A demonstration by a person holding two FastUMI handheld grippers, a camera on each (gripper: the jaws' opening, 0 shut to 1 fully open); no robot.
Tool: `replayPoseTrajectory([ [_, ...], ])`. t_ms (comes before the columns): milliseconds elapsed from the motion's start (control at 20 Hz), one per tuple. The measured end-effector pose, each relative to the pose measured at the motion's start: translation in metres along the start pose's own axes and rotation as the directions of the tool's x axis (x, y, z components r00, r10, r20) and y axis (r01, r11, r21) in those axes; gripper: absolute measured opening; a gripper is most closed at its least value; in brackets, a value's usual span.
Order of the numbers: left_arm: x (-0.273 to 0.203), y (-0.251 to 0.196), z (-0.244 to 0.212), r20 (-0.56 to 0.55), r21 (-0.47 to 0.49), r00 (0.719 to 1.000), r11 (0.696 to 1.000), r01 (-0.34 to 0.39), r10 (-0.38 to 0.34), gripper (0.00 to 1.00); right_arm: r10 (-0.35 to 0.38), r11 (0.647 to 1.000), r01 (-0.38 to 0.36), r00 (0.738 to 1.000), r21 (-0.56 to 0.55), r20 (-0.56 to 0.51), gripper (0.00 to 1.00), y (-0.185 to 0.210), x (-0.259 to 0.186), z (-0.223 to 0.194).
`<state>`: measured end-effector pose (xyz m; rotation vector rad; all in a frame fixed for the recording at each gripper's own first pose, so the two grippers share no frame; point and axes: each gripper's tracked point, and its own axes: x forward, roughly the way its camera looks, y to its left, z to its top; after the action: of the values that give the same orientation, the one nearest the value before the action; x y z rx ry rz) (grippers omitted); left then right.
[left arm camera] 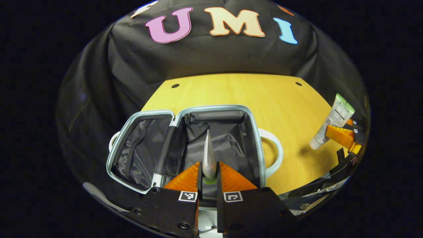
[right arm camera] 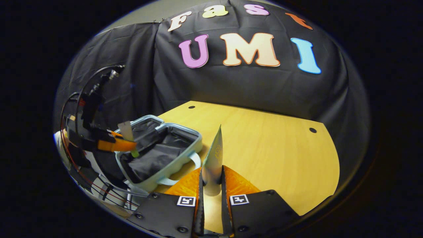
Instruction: First open the suitcase, pack the skin care products into it, and then close the suitcase.
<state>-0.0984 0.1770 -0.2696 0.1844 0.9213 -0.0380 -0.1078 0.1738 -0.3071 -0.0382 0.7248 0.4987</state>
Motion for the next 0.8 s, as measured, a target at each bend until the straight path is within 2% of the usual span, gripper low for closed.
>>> replayPoseTrajectory([
  [200,0.015,0.010,-0.009,-0.021,-0.006,0.999,0.999,0.039,-0.039,0.15,0.065,0.996,-0.065,0.998,0.053,-0.005,0.23,0.051,0.016,0.014],
  [400,0.034,0.009,-0.021,-0.048,0.003,0.994,0.995,0.098,-0.097,0.17,0.088,0.993,-0.085,0.996,0.082,-0.034,0.23,0.083,0.034,0.010],
  [450,0.038,0.008,-0.022,-0.053,0.002,0.992,0.993,0.114,-0.114,0.15,0.089,0.992,-0.084,0.995,0.097,-0.042,0.23,0.092,0.037,0.009],
  [800,0.060,0.002,-0.042,-0.083,0.011,0.960,0.962,0.271,-0.269,0.17,0.022,0.991,-0.012,0.997,0.134,-0.075,0.23,0.131,0.059,0.004],
])
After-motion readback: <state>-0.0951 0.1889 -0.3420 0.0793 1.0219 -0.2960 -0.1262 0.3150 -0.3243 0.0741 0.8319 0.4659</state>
